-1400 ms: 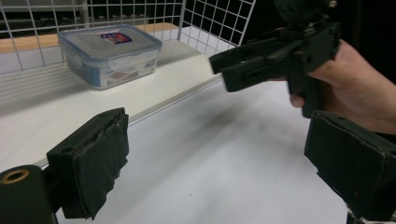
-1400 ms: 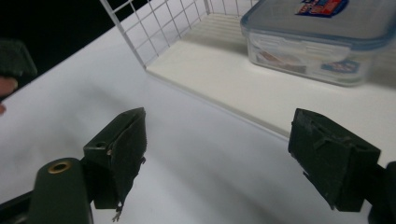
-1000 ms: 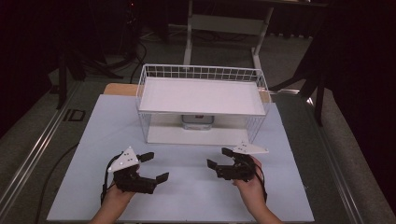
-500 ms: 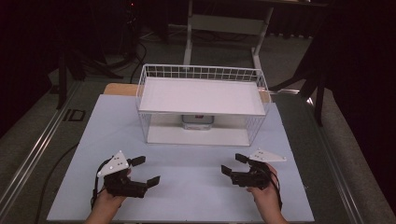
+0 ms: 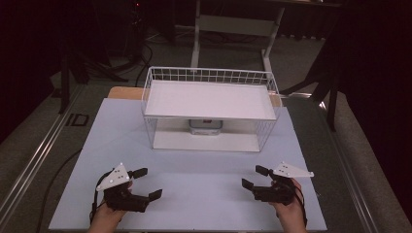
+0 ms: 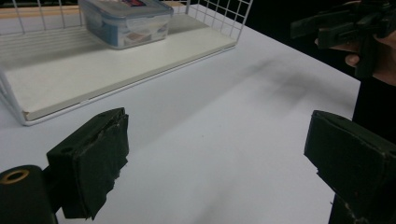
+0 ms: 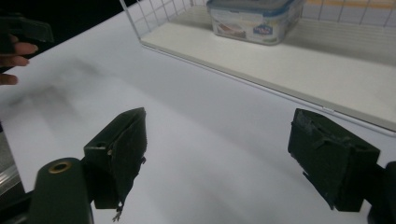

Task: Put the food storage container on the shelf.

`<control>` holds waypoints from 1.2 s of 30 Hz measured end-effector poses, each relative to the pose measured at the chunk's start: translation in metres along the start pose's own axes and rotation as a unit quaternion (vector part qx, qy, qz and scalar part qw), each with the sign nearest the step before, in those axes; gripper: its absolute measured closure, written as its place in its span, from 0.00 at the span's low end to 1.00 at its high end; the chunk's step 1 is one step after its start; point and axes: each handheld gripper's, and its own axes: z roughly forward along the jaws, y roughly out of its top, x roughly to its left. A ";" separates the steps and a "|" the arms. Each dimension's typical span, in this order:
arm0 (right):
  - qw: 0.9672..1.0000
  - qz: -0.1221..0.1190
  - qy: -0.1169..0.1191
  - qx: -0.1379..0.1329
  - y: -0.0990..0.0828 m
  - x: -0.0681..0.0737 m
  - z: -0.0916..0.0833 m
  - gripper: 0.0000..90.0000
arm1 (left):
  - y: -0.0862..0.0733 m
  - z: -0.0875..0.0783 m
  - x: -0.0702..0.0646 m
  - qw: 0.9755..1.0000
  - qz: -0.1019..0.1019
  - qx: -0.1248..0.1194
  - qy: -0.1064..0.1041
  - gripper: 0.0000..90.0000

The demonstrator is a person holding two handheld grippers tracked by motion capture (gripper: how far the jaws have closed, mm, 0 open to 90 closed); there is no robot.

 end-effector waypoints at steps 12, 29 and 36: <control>0.999 -0.040 0.034 -0.008 -0.012 -0.007 -0.008 0.23 | -0.008 -0.002 -0.001 1.000 -0.006 -0.024 -0.014 0.08; 0.998 -0.063 0.023 -0.019 -0.024 -0.025 -0.004 0.20 | -0.020 -0.001 0.002 1.000 0.014 -0.025 -0.009 0.08; 0.998 -0.063 0.026 -0.011 -0.026 -0.025 0.000 0.20 | -0.020 -0.001 0.001 0.999 0.025 -0.038 -0.008 0.08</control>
